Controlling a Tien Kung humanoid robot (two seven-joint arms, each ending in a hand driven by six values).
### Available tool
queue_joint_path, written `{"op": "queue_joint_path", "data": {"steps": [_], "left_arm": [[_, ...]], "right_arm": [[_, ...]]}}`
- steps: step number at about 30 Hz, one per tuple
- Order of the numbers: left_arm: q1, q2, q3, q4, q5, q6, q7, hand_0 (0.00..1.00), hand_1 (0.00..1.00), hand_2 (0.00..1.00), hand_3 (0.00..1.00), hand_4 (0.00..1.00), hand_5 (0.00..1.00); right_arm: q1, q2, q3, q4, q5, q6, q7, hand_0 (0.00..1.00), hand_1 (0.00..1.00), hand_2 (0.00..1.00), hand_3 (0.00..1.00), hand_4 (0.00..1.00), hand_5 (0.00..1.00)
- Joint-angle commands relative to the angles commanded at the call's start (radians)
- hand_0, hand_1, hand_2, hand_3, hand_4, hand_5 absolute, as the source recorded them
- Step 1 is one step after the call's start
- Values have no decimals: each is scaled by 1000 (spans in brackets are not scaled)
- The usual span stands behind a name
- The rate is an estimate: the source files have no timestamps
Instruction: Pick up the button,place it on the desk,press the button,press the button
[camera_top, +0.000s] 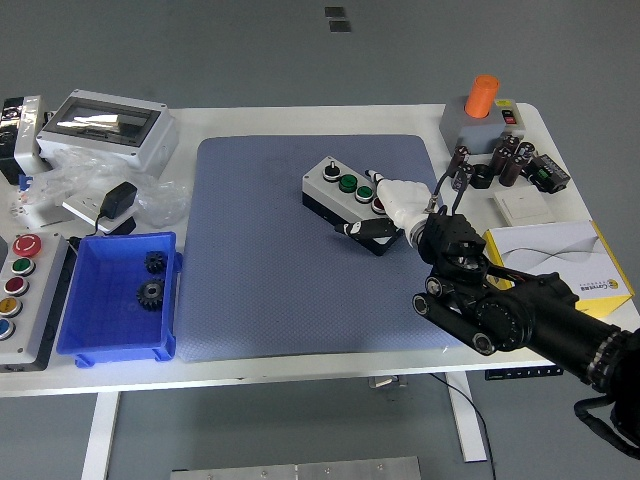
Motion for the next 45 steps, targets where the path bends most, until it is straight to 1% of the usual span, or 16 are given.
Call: {"op": "queue_joint_path", "data": {"steps": [5,6,10,11,16,17,23,24,28,29,30,33,37,40,41,45], "left_arm": [[1,0,4,0,-6,-1,-2,723,728,595,593,581,179],[1,0,6,0,-8,-1,-3,724,729,596,593,584,179],[3,0,13,0,-17,-1,-5,724,729,596,593,584,179],[3,0,15,0,-20,-1,-6,724,729,596,594,585,177],[5,0,22,0,-29,-1,-10,724,729,596,594,585,177],[5,0,22,0,-30,-1,-11,725,730,597,595,587,179],[8,0,23,0,-34,1,-12,725,730,597,595,587,179],[8,0,23,0,-34,2,-12,726,730,599,596,588,177],[11,-1,23,0,-36,3,-14,726,730,599,596,588,177],[12,-1,23,0,-36,3,-14,726,731,598,596,589,179],[13,-1,22,0,-35,3,-14,726,731,598,596,589,179],[14,-2,22,0,-34,3,-15,726,731,598,596,589,179],[15,-3,20,0,-32,2,-14,726,732,598,597,590,180],[15,-4,19,0,-31,2,-14,726,732,598,597,590,180],[15,-4,19,0,-31,2,-14,726,732,598,597,591,181],[14,-2,20,0,-33,2,-15,726,732,598,597,591,181]], "right_arm": [[-4,4,21,-20,-18,-13,20,304,487,533,988,935,403],[-5,5,24,-24,-21,-17,23,251,429,436,734,747,212],[-11,8,27,-28,-25,-31,36,251,429,436,734,747,212],[-13,8,27,-28,-26,-36,40,230,403,401,586,700,187],[-19,4,21,-11,-31,-54,58,230,403,401,586,700,187],[-20,0,17,-3,-29,-55,66,195,368,358,470,663,194],[-34,-48,4,83,-15,-56,156,195,368,358,470,663,194],[-38,-58,4,101,-14,-55,177,181,358,318,345,517,87],[-58,-118,-30,184,-38,-66,265,181,358,318,345,517,87],[-62,-133,-42,206,-50,-72,288,187,364,315,316,446,51],[-66,-147,-56,227,-63,-79,311,187,364,315,316,446,51],[-74,-171,-78,268,-90,-98,372,187,364,315,316,446,51],[-83,-178,-89,276,-122,-111,416,224,394,308,315,457,66],[-89,-174,-89,269,-138,-104,416,224,394,308,315,457,66],[-90,-173,-87,268,-141,-102,415,290,425,311,315,471,65],[-94,-169,-86,267,-133,-84,412,290,425,311,315,471,65]]}}
